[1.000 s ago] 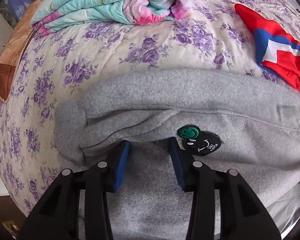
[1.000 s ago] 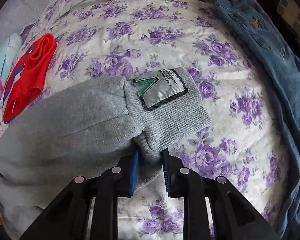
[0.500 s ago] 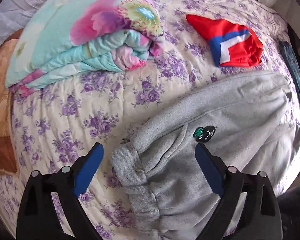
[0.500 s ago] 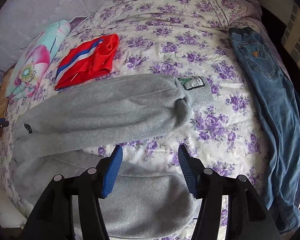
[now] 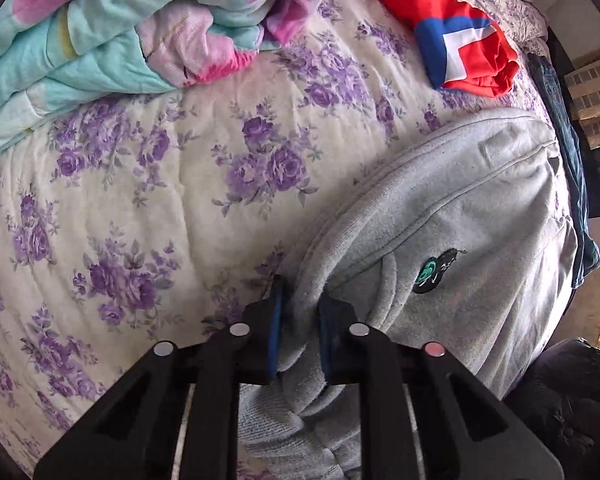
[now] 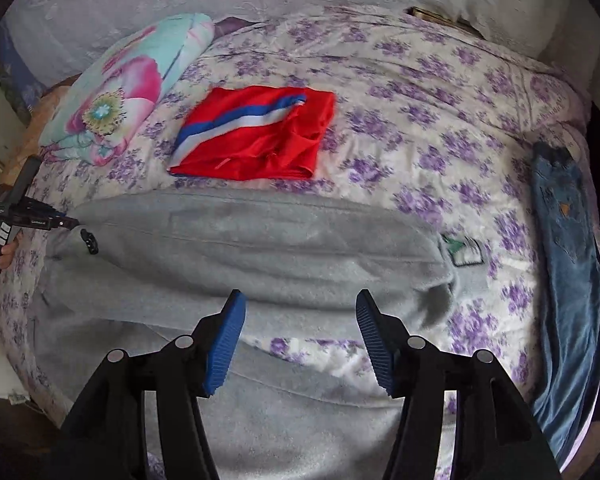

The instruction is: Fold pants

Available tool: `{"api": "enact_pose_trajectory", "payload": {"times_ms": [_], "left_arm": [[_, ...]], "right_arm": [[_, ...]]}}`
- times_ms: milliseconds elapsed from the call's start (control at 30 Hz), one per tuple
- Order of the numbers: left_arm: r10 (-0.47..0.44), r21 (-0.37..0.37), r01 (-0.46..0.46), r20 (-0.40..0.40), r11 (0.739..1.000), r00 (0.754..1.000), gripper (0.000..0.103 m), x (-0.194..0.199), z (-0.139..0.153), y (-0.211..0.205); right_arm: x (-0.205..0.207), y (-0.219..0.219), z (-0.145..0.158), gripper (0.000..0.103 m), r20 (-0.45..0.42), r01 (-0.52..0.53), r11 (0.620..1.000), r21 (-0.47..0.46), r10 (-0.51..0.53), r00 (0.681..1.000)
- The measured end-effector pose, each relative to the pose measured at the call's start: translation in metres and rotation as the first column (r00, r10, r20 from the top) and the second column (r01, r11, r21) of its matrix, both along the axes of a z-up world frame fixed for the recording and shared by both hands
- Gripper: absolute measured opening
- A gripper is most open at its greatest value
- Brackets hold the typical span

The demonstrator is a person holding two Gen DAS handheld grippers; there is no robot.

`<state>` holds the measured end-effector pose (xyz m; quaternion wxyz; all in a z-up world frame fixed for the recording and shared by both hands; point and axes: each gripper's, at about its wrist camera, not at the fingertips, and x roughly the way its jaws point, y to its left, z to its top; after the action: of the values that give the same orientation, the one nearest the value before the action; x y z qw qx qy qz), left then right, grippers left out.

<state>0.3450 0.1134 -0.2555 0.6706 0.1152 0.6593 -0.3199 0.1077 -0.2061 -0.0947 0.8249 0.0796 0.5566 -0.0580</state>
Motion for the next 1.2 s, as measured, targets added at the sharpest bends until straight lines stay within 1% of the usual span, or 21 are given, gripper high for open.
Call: {"api": "enact_pose_trajectory", "payload": {"times_ms": [67, 100, 133, 200, 300, 400, 500, 567, 633, 667, 700, 767, 800, 900, 933, 967, 1033, 1100, 1200], "left_arm": [[0.020, -0.036, -0.019, 0.017, 0.999, 1.000, 0.010, -0.001, 0.006, 0.006], [0.025, -0.052, -0.024, 0.028, 0.998, 0.999, 0.010, -0.002, 0.009, 0.010], [0.028, -0.063, -0.026, 0.043, 0.998, 0.999, 0.010, -0.004, 0.013, 0.012], [0.027, -0.071, -0.022, 0.070, 0.997, 0.997, 0.009, -0.009, 0.020, 0.014], [0.020, -0.065, -0.014, 0.095, 0.998, 0.995, 0.009, -0.010, 0.027, 0.013], [0.014, -0.058, -0.008, 0.106, 0.998, 0.994, 0.009, -0.006, 0.029, 0.014], [0.011, -0.056, -0.005, 0.112, 0.998, 0.994, 0.009, -0.005, 0.031, 0.016], [0.008, -0.055, -0.002, 0.116, 0.998, 0.993, 0.009, -0.005, 0.032, 0.015], [0.009, -0.056, -0.003, 0.117, 0.998, 0.993, 0.009, -0.004, 0.031, 0.015], [0.012, -0.058, -0.005, 0.114, 0.998, 0.993, 0.009, -0.004, 0.031, 0.015], [0.017, -0.055, -0.011, 0.113, 0.998, 0.993, 0.009, -0.004, 0.030, 0.015], [0.024, -0.048, -0.019, 0.112, 0.999, 0.993, 0.009, -0.001, 0.029, 0.013], [0.029, -0.047, -0.024, 0.115, 0.999, 0.993, 0.009, 0.000, 0.030, 0.013], [0.062, -0.062, -0.054, 0.132, 0.997, 0.989, 0.009, 0.002, 0.040, 0.016], [0.077, -0.076, -0.067, 0.141, 0.995, 0.987, 0.009, 0.002, 0.047, 0.018], [0.089, -0.088, -0.076, 0.155, 0.993, 0.984, 0.009, -0.001, 0.055, 0.020], [0.101, -0.114, -0.081, 0.182, 0.990, 0.978, 0.009, -0.012, 0.074, 0.025], [0.097, -0.138, -0.068, 0.211, 0.988, 0.973, 0.009, -0.030, 0.094, 0.029], [0.087, -0.155, -0.049, 0.250, 0.987, 0.964, 0.010, -0.061, 0.123, 0.035]], "right_arm": [[0.039, 0.028, 0.004, 0.058, 0.044, -0.143, 0.988, 0.063, 0.140, 0.989], [0.059, 0.044, 0.003, 0.058, 0.062, -0.224, 0.970, 0.090, 0.219, 0.974], [0.079, 0.061, 0.000, 0.058, 0.071, -0.298, 0.950, 0.097, 0.293, 0.954], [0.118, 0.096, -0.010, 0.059, 0.069, -0.435, 0.896, 0.093, 0.430, 0.900], [0.171, 0.145, -0.035, 0.059, 0.031, -0.601, 0.790, 0.122, 0.602, 0.798], [0.210, 0.182, -0.066, 0.059, -0.041, -0.708, 0.698, 0.112, 0.715, 0.698], [0.231, 0.198, -0.093, 0.059, -0.135, -0.762, 0.634, 0.134, 0.773, 0.619], [0.237, 0.201, -0.106, 0.058, -0.172, -0.782, 0.604, 0.154, 0.796, 0.581], [0.241, 0.200, -0.115, 0.015, -0.190, -0.784, 0.593, 0.182, 0.804, 0.564], [0.242, 0.199, -0.118, 0.010, -0.199, -0.773, 0.595, 0.219, 0.803, 0.562], [0.241, 0.199, -0.117, 0.010, -0.190, -0.770, 0.599, 0.218, 0.800, 0.569], [0.237, 0.201, -0.105, 0.010, -0.168, -0.783, 0.598, 0.171, 0.801, 0.575], [0.237, 0.200, -0.097, 0.010, -0.153, -0.780, 0.607, 0.150, 0.794, 0.588], [0.236, 0.196, -0.069, 0.010, -0.090, -0.754, 0.649, 0.096, 0.760, 0.643], [0.233, 0.196, -0.058, 0.010, -0.068, -0.753, 0.653, 0.078, 0.757, 0.650], [0.228, 0.194, -0.045, 0.010, -0.046, -0.754, 0.653, 0.069, 0.757, 0.652], [0.215, 0.191, -0.020, 0.010, -0.006, -0.756, 0.650, 0.083, 0.758, 0.652], [0.196, 0.189, 0.004, 0.010, 0.029, -0.768, 0.635, 0.085, 0.769, 0.639], [0.164, 0.193, 0.030, 0.010, 0.063, -0.773, 0.628, 0.096, 0.771, 0.634]]}}
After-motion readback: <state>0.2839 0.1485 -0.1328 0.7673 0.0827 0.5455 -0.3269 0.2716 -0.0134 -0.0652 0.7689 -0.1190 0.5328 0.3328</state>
